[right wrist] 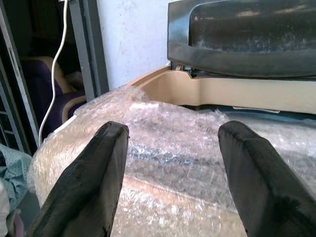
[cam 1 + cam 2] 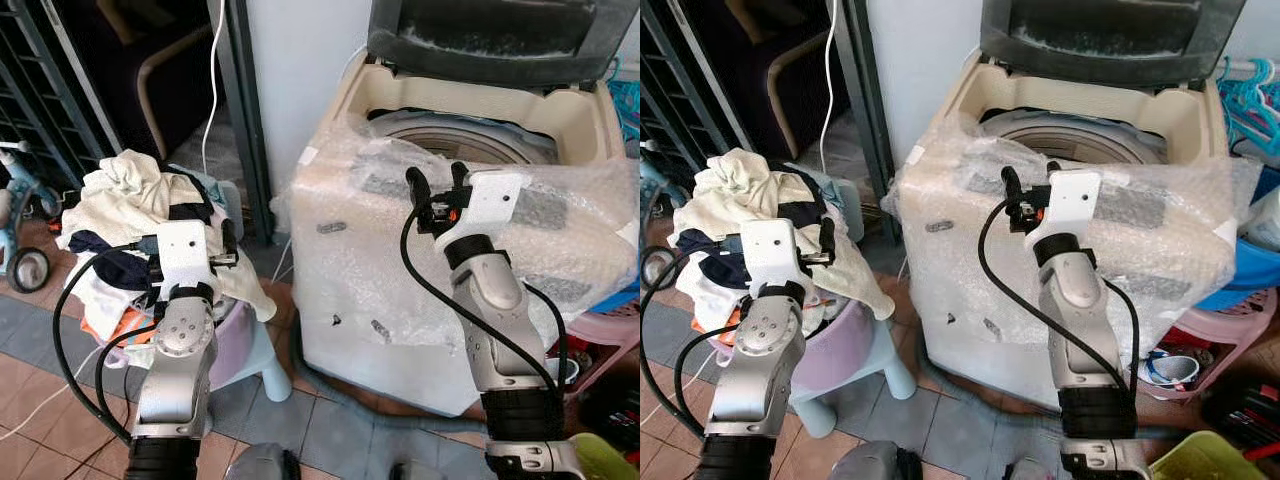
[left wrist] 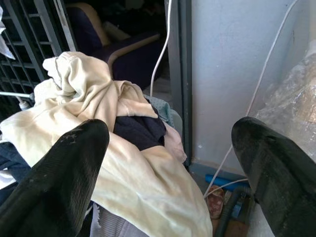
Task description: Clothes washing
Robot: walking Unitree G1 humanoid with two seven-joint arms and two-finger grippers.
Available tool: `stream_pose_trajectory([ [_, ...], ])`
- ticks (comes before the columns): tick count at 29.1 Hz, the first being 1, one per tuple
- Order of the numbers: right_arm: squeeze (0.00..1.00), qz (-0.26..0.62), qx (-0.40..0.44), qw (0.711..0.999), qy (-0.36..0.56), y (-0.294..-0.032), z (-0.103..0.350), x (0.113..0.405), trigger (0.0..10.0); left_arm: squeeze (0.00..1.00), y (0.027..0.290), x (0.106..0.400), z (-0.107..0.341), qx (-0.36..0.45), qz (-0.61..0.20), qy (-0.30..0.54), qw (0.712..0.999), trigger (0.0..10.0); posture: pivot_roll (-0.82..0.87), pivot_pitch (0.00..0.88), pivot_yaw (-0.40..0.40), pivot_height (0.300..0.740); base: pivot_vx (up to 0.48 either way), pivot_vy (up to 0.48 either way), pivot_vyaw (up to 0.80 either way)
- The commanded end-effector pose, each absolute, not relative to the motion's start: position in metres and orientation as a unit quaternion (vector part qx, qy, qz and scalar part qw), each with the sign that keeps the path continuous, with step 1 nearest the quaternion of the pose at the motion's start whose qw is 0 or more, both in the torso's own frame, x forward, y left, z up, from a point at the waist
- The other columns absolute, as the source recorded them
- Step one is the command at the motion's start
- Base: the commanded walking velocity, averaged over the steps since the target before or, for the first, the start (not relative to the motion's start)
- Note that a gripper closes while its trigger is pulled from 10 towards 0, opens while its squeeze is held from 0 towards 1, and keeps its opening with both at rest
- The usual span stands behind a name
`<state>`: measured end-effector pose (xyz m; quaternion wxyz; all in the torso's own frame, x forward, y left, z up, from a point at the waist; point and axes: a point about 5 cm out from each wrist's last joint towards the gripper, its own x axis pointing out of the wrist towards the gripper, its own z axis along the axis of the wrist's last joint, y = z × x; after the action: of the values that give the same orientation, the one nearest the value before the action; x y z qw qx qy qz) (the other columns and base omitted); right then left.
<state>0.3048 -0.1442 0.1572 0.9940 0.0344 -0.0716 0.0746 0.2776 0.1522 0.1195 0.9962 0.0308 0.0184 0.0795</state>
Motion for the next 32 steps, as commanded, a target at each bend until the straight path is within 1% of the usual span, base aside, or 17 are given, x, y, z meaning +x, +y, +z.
stream_pose_trajectory([
  [1,0.0,0.082,0.026,0.995,-0.053,-0.138,0.158,0.301,10.0,0.0,0.149,0.277,0.119,0.034,0.077,0.016,0.996,10.0,0.02,0.0,0.029,0.74,0.0,0.48,0.0],
  [4,0.0,0.109,0.03,0.993,-0.029,-0.133,0.157,0.298,10.0,0.0,0.144,0.278,0.117,0.032,0.069,0.019,0.997,10.0,0.02,0.003,0.028,0.74,0.0,0.48,0.0],
  [8,0.0,0.118,0.032,0.992,-0.041,-0.131,0.16,0.295,10.0,0.0,0.14,0.28,0.118,0.024,0.065,0.022,0.997,10.0,0.01,0.004,0.03,0.74,0.0,0.48,0.0],
  [12,0.0,0.106,0.042,0.992,-0.044,-0.133,0.161,0.292,10.0,0.0,0.139,0.28,0.12,0.019,0.062,0.02,0.998,10.0,0.01,0.013,0.029,0.74,0.0,0.48,0.0],
  [14,0.0,0.078,0.043,0.995,-0.034,-0.14,0.156,0.29,10.0,0.0,0.139,0.279,0.122,0.027,0.057,0.005,0.998,10.0,0.02,0.021,0.024,0.74,0.0,0.48,0.0],
  [16,0.0,0.059,0.054,0.997,-0.012,-0.147,0.149,0.291,10.0,0.0,0.14,0.277,0.123,0.035,0.054,-0.002,0.998,10.0,0.02,0.022,0.02,0.74,0.0,0.0,0.0],
  [18,0.0,0.052,0.079,0.996,-0.002,-0.15,0.146,0.291,10.0,0.0,0.139,0.276,0.122,0.014,0.054,0.003,0.998,10.0,0.03,0.022,0.014,0.74,0.0,0.0,0.0],
  [20,0.0,0.054,0.082,0.995,0.0,-0.15,0.145,0.292,10.0,0.0,0.138,0.276,0.121,0.001,0.056,0.014,0.998,10.0,0.03,0.023,0.007,0.74,0.0,0.0,0.0],
  [21,0.0,0.068,0.061,0.996,-0.009,-0.148,0.148,0.292,10.0,0.0,0.137,0.276,0.122,0.001,0.049,0.015,0.999,10.0,0.04,0.025,0.004,0.74,0.0,0.0,0.44],
  [23,0.0,0.084,0.042,0.995,-0.017,-0.144,0.15,0.293,10.0,0.0,0.136,0.276,0.122,-0.006,0.035,0.019,0.999,10.0,0.04,0.026,0.004,0.74,0.0,0.0,0.8],
  [25,0.0,0.089,0.053,0.994,-0.018,-0.141,0.153,0.297,10.0,0.0,0.137,0.277,0.122,-0.007,0.024,0.016,1.0,10.0,0.04,0.037,0.0,0.74,0.0,0.0,0.8],
  [28,0.0,0.095,0.059,0.993,-0.026,-0.14,0.158,0.3,10.0,0.0,0.14,0.277,0.122,-0.011,0.034,0.015,0.999,10.0,0.04,0.042,0.0,0.74,0.0,0.0,0.8],
  [32,0.0,0.113,0.05,0.992,-0.034,-0.137,0.161,0.301,10.0,0.0,0.143,0.276,0.123,0.007,0.049,0.004,0.999,10.0,0.04,0.048,0.001,0.74,0.0,0.0,0.8],
])
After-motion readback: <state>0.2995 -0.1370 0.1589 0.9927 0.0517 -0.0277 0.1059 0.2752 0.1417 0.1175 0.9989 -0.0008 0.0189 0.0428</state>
